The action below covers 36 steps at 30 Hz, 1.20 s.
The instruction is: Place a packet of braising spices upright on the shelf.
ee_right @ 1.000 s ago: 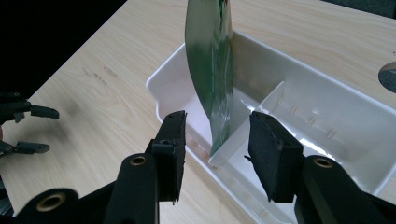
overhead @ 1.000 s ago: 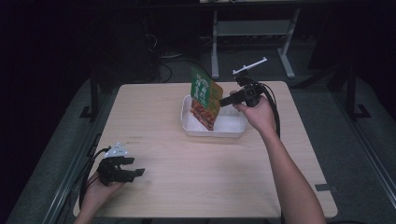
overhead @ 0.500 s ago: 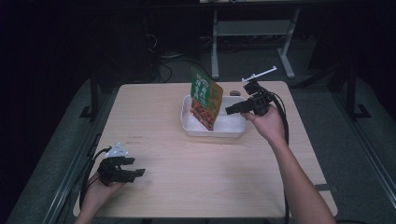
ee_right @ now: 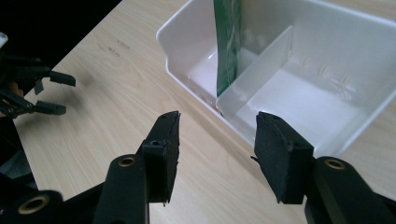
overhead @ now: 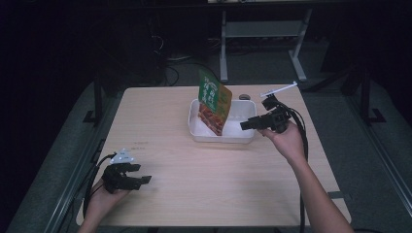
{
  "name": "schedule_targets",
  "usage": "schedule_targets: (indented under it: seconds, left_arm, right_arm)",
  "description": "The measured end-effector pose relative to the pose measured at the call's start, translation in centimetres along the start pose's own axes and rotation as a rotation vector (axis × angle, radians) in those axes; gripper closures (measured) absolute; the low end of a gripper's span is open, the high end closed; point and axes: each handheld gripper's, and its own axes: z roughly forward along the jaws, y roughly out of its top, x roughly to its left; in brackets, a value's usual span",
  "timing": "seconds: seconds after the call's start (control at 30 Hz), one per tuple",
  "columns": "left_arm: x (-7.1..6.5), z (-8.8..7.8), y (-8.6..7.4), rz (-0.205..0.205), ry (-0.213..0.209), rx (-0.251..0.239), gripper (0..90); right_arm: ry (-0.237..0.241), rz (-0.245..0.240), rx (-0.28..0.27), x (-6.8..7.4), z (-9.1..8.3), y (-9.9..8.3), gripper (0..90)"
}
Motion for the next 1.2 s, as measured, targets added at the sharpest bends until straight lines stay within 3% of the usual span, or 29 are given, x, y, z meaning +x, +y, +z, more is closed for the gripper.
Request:
schedule_targets:
  seconds: [0.33, 1.2]
  left_arm:
    - [-0.1, 0.2, 0.0, -0.002, -0.003, 0.002, 32.5]
    - [-0.3, 0.4, 0.1, -0.002, -0.009, 0.004, 31.2]
  right_arm:
    - [0.024, 0.024, -0.005, -0.8, -0.3, -3.3, 47.0]
    - [0.056, 0.065, -0.02, -1.2, -1.6, -11.1, 41.1]
